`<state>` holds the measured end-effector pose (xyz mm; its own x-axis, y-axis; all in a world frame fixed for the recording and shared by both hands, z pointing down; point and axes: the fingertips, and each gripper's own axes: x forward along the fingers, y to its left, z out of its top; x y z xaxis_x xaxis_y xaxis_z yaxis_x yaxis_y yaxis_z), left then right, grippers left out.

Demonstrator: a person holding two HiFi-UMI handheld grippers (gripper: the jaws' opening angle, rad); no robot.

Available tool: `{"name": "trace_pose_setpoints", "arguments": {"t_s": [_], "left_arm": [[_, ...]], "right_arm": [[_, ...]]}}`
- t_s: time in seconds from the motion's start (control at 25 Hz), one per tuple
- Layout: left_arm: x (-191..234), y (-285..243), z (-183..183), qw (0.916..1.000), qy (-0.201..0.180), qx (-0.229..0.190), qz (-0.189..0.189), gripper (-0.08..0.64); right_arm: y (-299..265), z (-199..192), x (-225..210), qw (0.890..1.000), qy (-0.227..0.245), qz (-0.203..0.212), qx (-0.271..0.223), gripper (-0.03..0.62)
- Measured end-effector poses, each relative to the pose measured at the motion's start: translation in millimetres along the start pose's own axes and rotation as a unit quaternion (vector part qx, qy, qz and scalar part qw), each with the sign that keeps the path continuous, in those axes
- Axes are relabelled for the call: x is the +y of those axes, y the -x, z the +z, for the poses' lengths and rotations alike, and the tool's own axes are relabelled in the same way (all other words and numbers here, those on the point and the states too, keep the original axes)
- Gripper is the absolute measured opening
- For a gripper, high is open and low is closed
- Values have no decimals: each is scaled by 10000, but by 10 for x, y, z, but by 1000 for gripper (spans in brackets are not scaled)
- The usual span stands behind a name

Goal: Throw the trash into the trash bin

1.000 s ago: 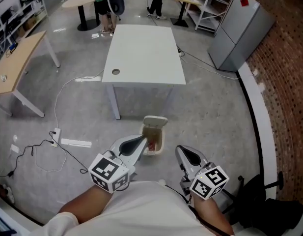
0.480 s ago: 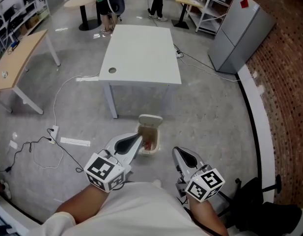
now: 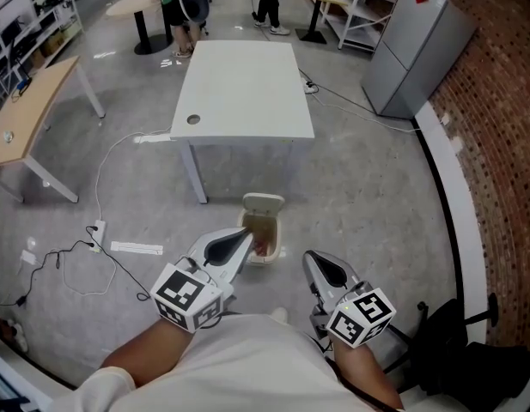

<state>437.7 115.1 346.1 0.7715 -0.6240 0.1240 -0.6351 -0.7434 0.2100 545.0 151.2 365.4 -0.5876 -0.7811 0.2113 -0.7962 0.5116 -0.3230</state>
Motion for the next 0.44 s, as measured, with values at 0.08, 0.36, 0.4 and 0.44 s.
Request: {"name": "trace_pose_setpoints", "arguments": {"t_s": [0.08,0.36,0.4,0.44], "left_arm": [[-15,-15,0,10000,-6,5,-13,8],[-83,-7,-19,9999,-112,46,-60,8],[-88,-9,-29,9999,-116,56,-59,8],[-92,-12,-39,9999,-121,65,-59,8]], "right_arm": [[11,-4,5,10000,-4,2,-6,0],[56,-16,2,10000,5,-35,-54,0],[69,-18,-8,10000,13,-43,-46,0],[82,-20,-19,10000,22,-52,-37,0]]}}
